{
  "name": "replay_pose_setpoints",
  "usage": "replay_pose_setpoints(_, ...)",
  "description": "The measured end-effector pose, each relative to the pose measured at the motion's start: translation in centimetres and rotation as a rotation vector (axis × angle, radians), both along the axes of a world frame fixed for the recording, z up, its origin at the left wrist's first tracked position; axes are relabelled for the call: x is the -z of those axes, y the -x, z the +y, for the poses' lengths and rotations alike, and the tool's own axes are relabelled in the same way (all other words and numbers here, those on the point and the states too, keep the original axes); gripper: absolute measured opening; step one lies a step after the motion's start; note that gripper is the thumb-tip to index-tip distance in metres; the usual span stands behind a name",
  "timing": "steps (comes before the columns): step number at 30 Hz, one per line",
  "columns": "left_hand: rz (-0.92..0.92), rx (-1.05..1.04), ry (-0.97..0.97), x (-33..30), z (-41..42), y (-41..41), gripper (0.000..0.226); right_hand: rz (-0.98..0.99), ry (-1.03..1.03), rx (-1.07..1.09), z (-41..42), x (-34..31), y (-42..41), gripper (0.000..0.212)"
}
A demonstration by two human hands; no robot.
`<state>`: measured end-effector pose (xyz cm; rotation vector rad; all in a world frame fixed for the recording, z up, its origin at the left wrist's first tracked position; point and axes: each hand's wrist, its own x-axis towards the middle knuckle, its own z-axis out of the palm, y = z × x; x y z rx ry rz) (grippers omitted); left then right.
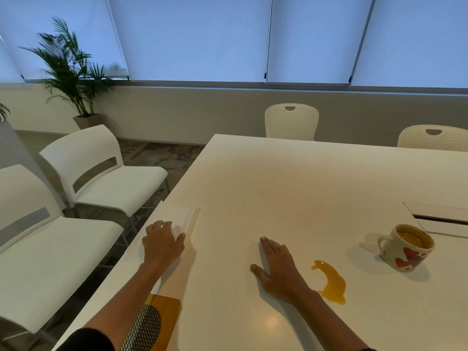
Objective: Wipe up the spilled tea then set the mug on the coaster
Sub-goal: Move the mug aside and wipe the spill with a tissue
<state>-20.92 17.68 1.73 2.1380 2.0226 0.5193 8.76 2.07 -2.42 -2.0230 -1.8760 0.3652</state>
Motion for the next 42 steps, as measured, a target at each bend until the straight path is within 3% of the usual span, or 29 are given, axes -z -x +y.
replay_pose_setpoints(5,0.061,-0.017,0.041,0.2,0.2,-0.3,0.066,0.012,-0.025,-0.008,-0.1,0.2,-0.2,0.084)
replay_pose_setpoints(10,0.133,-0.038,0.011,0.2,0.4,-0.6,0.04,0.006,-0.031,-0.012,0.0,0.4,-0.3,0.084)
replay_pose_setpoints(14,0.132,-0.046,-0.031,-0.7,0.3,-1.1,0.035,0.007,-0.029,-0.012,0.0,0.6,-0.3,0.083)
replay_pose_setpoints(20,-0.076,-0.052,-0.14,-4.4,-0.6,-2.2,0.036,0.011,-0.04,-0.012,-0.1,0.5,-0.2,0.084)
replay_pose_setpoints(24,-0.33,0.012,-0.229,-7.4,-1.8,-3.1,0.04,0.009,-0.046,-0.014,-0.1,0.6,-0.1,0.084)
replay_pose_setpoints(29,-0.689,0.082,-0.064,-12.0,-4.8,-5.9,0.025,0.052,-0.02,-0.021,-0.1,-0.2,-0.6,0.086)
replay_pose_setpoints(32,-1.019,0.072,0.159,-13.4,-7.4,-7.2,0.019,0.355,-0.019,0.042,-0.2,-1.3,-0.5,0.081)
replay_pose_setpoints(36,-1.275,0.105,0.328,-13.1,-10.3,-8.7,0.025,0.879,-0.152,0.198,-0.7,-4.7,0.2,0.053)
replay_pose_setpoints(39,-1.344,0.147,0.37,-12.4,-11.9,-10.7,0.021,1.431,-0.106,0.246,-1.1,-7.5,-0.2,0.065)
replay_pose_setpoints(42,-1.352,0.135,0.4,-11.2,-13.0,-12.6,0.014,1.683,-0.126,0.219,-2.0,-8.7,-1.2,0.066)
